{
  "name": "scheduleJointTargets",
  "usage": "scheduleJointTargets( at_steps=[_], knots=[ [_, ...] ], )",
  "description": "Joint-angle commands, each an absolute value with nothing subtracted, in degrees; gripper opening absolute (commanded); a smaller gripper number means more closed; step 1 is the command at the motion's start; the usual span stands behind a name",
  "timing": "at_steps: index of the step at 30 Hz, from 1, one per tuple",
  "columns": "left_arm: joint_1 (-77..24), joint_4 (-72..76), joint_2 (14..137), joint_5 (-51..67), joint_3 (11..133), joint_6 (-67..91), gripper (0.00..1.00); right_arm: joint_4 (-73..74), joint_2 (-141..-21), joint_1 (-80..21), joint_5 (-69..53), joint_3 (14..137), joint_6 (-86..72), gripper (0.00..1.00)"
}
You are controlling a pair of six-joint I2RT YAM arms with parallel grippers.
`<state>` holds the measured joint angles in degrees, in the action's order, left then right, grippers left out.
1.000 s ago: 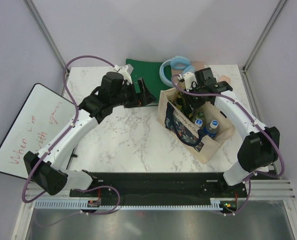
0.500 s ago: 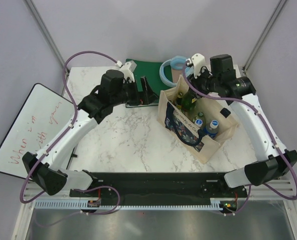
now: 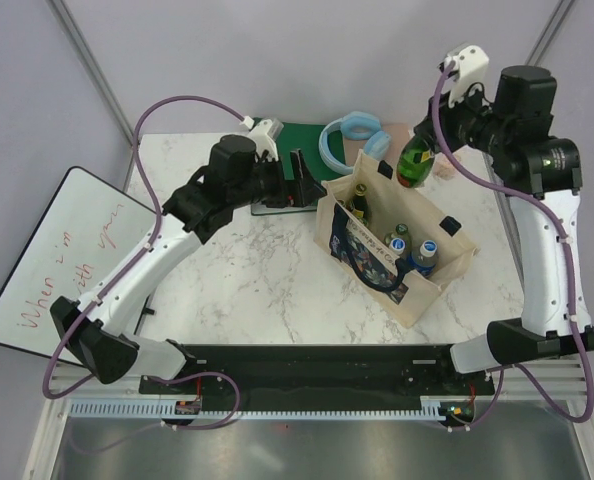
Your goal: Take the beverage out of the canvas bag
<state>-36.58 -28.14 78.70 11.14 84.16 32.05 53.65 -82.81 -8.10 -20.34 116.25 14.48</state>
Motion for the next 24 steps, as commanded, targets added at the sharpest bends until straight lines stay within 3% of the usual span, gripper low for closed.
scheduleJointTargets(
  at_steps=[1,9,24],
  knots=[
    [-37.4,-25.9,79.5,12.5,87.6,29.4,0.94,45.3,-82.6,-4.7,-21.5,126.6,12.8,0.0],
    [-37.7,-25.8,80.6,13.0,89.5,28.4,0.94,44.9,-83.5,3.9,-19.2,128.2,12.0,0.0],
    [-37.8,-26.6,84.0,14.2,94.4,26.8,0.94,28.8,-83.8,24.8,-22.7,102.8,14.6,0.0]
  ],
)
